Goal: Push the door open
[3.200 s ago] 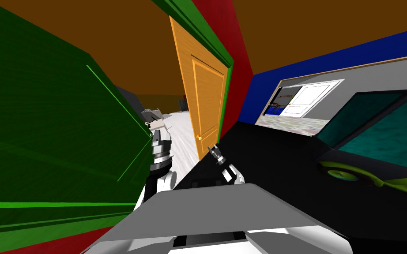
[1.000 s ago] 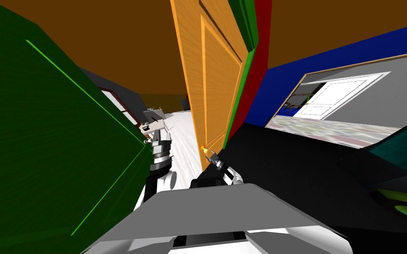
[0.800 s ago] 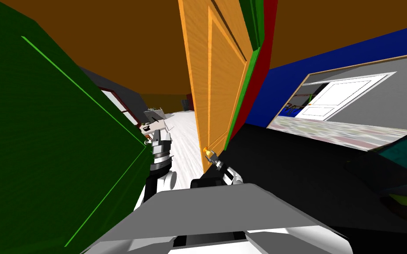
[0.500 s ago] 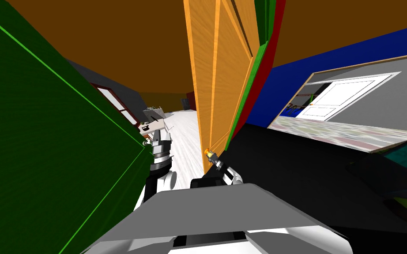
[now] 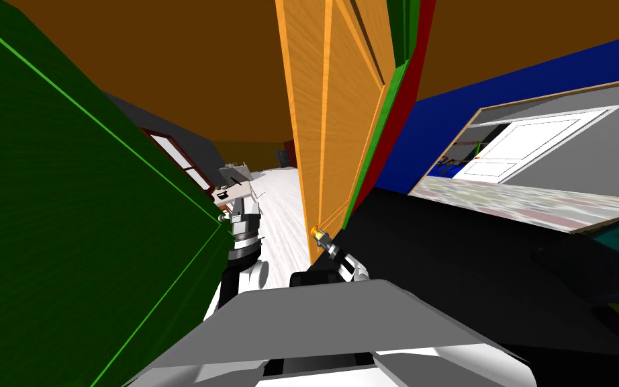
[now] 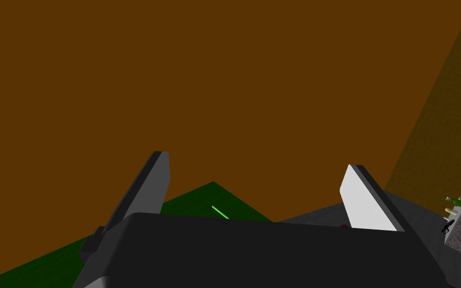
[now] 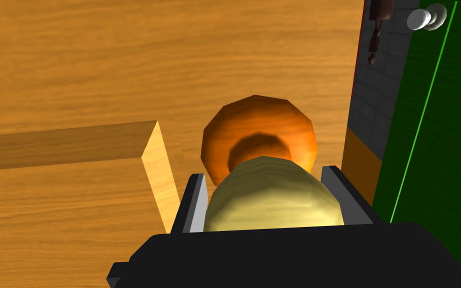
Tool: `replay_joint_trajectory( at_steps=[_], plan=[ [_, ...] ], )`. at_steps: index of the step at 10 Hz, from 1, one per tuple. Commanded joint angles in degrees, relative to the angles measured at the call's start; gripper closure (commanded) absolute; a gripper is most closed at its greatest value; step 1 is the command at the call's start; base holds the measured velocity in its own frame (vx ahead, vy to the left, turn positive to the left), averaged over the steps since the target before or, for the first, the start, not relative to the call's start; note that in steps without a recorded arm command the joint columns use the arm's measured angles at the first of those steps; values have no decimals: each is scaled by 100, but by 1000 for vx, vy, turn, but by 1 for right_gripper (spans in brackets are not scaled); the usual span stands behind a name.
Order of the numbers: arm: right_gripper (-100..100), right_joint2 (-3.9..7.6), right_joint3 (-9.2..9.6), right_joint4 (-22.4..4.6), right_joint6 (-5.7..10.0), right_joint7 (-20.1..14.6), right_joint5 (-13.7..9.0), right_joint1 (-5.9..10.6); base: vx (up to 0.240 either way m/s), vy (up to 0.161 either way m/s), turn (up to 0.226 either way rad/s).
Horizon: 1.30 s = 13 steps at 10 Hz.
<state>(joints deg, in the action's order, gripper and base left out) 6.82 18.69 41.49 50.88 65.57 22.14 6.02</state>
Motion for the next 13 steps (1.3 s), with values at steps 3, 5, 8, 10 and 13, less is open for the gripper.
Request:
replay_joint_trajectory(
  at_steps=[3,5,8,10,13],
  plan=[
    [100,-1,44,-18,-5,-414,-83,16,22,16,-18],
    [100,-2,84,-33,-9,-745,-157,31,20,18,-34],
    [100,-4,148,-58,-15,-1228,-277,55,29,22,-30],
    [100,-5,177,-70,-18,-1484,-331,66,24,23,-16],
    [100,-8,234,-92,-24,-1908,-439,87,31,23,-27]
  ],
)
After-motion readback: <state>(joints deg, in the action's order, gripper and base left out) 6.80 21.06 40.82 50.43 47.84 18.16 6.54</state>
